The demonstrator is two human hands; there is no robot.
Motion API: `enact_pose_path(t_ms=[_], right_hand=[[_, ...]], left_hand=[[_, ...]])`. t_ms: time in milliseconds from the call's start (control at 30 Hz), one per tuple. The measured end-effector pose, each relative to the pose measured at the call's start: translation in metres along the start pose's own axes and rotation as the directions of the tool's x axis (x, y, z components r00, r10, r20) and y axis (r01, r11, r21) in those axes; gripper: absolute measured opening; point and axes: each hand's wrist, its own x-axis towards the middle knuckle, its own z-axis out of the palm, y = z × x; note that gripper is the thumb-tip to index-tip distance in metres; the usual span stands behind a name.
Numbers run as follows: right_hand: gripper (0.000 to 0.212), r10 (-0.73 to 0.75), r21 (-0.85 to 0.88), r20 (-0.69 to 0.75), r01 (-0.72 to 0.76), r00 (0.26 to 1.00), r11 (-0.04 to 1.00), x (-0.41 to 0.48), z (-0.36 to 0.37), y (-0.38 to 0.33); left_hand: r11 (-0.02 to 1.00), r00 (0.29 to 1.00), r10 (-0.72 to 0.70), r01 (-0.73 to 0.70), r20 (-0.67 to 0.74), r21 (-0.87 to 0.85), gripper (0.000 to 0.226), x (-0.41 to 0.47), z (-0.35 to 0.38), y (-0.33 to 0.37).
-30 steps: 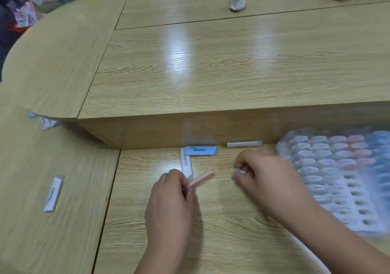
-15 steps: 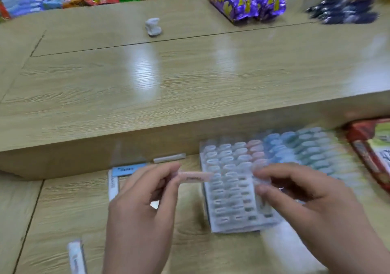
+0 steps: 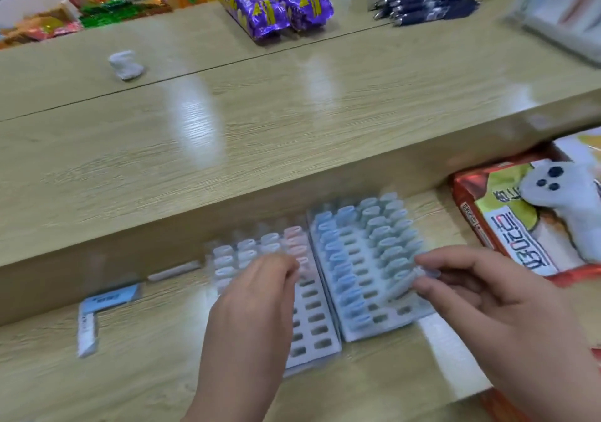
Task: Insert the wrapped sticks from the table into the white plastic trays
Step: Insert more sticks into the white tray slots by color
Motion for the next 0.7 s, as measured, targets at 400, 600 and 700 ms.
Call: enact_pose_path(t_ms=[400,600,700], right_hand=[[0.027,0.054,0.185,0.042,-0.061,0.998,0.981,0.012,0.010,0.009],[0.023,0.001,0.153,0.048,-0.009,0.999,0.988,0.013,0.024,0.007],[0.022,-0.010,0.156,0.042,0.004,0.999,0.988,0.011,0.032,0.006]], left_hand=[[0.982,0.982,0.101,-0.124,0.161,0.140,0.048,0.002,0.011,-0.005],[0.975,0.969,0.160,-0.185,0.188,0.124,0.044,-0.002,0.013,-0.008],[0.975,0.978,0.115,-0.145,0.175,0.167,0.045,-0.002,0.016,-0.007]])
